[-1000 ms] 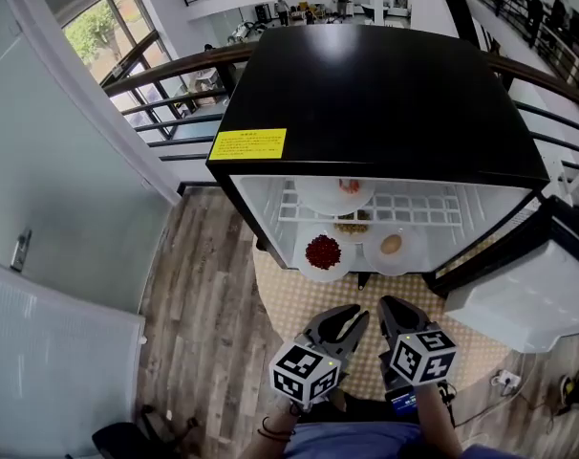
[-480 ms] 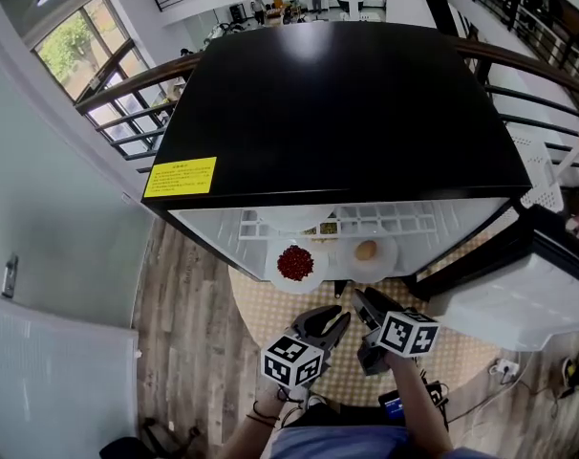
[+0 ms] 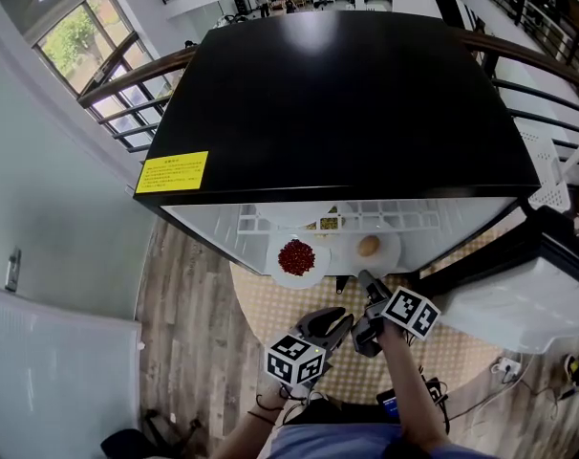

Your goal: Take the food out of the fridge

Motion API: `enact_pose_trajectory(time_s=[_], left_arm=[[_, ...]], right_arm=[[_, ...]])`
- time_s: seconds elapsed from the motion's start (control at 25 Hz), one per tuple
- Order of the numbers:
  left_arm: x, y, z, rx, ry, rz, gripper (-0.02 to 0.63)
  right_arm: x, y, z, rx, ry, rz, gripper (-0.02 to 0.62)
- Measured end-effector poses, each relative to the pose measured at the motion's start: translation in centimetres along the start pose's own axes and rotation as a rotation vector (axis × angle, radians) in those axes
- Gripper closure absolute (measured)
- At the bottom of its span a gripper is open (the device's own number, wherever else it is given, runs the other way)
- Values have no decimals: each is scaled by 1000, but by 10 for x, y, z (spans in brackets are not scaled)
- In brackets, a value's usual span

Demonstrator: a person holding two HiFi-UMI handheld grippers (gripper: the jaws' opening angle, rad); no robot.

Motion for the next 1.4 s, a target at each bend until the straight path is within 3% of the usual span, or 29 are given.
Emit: enact_pose_trajectory(time_s=[0.12,0.2,0.36,0.48,0.8,1.4], left_arm=[[-10,-5,-6,-28,37,5,522],[-16,-6,-11,-43,67,16,522],[-25,-3,-14,-62,105,45,522],[-31,-4,-15,-58,116,43,522],[-43,-4,-13,-18,133,34,522],[-57,-14,-4,-73,95,33,522]], right_arm=[[5,3,7,47,-35,14,407],[4,3,10,67,-44,15,445],[1,4,11,56,-29,12,454],[-1,4,8,49,-17,14,502],[-17,-5,11,89,-6,-16,511],[-51,-18,1,266,33,-5,571]])
Point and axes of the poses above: the fingertips, and each gripper's own axes: x forward along the fingers, z to its right, y out of its top, the point moved 1 cm from there along -x, backward along the fingers, and after that the axes turned 14 degrees about z, right-handed, at the moved point
